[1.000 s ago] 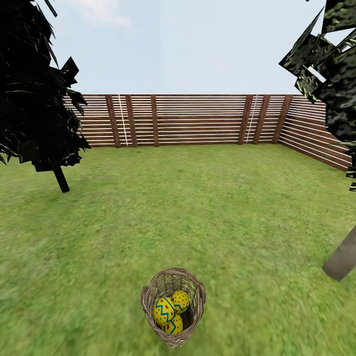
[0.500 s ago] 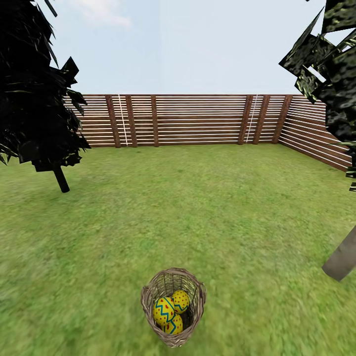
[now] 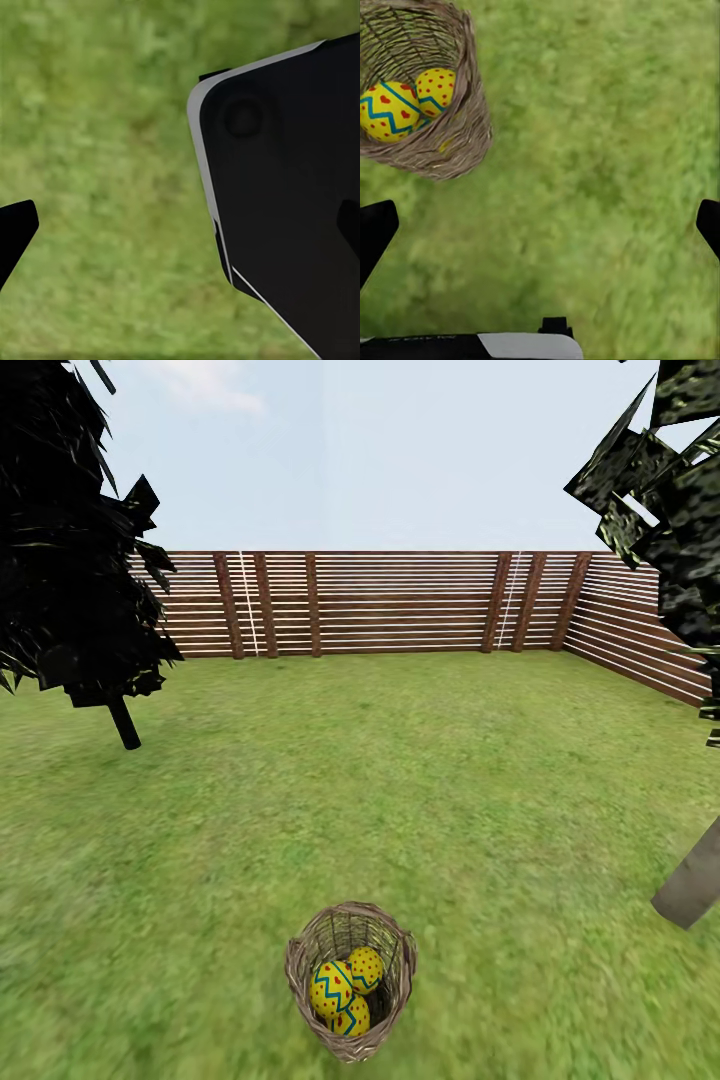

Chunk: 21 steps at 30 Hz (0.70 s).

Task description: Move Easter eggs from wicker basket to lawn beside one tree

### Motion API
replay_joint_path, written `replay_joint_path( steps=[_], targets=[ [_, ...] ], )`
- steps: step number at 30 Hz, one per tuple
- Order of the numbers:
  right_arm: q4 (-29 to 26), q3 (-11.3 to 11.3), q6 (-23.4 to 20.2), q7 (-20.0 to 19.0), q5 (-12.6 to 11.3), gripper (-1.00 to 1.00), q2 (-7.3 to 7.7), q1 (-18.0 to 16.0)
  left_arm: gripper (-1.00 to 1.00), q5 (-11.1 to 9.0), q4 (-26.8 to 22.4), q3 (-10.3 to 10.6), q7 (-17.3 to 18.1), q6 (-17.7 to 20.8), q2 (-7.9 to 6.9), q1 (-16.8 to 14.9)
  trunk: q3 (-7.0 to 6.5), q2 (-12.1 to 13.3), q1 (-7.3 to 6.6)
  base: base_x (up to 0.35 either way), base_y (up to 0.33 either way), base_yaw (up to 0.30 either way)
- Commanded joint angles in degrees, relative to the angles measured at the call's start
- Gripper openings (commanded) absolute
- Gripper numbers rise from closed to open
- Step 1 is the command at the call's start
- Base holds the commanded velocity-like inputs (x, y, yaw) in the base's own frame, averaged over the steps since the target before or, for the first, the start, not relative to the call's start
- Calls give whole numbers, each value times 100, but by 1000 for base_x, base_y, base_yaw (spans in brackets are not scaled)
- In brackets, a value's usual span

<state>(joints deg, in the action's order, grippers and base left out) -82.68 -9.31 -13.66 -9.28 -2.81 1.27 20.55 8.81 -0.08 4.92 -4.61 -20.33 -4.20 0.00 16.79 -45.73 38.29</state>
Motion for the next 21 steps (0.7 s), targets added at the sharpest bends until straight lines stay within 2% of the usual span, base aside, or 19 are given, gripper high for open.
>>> replay_joint_path(
  steps=[1,3,6,9,11,17,18,21],
  targets=[
    [-180,3,-198,-28,-28,100,-5,18,100,42,-1,44,-48,-15,-1,0,5,-5,1,0,0,0],
    [-492,31,-577,-33,-27,100,-13,-25,100,41,-1,42,-48,-13,-1,0,5,-5,1,0,0,0],
    [-651,46,-970,-36,-27,100,-14,-270,100,42,-1,43,-48,-14,2,0,5,-5,1,0,0,0],
    [-731,59,-1389,-37,-27,100,-15,-615,100,28,-1,35,-48,-13,8,0,5,-5,1,0,0,0],
    [-768,156,-1747,-21,-25,100,-18,-1018,100,24,-1,42,-48,-14,27,0,5,-5,1,0,0,0],
    [-784,763,-2361,103,6,100,-25,-1815,100,6,-1,32,-47,-14,51,0,5,-5,1,0,0,0],
    [-763,938,-2545,218,-1,100,-53,-2055,100,8,-1,38,-48,-14,54,0,5,-5,1,0,0,0],
    [-648,1130,-2808,457,5,100,-226,-2401,100,7,-1,43,-48,-14,61,-4,5,-5,1,0,0,0]
  ],
)
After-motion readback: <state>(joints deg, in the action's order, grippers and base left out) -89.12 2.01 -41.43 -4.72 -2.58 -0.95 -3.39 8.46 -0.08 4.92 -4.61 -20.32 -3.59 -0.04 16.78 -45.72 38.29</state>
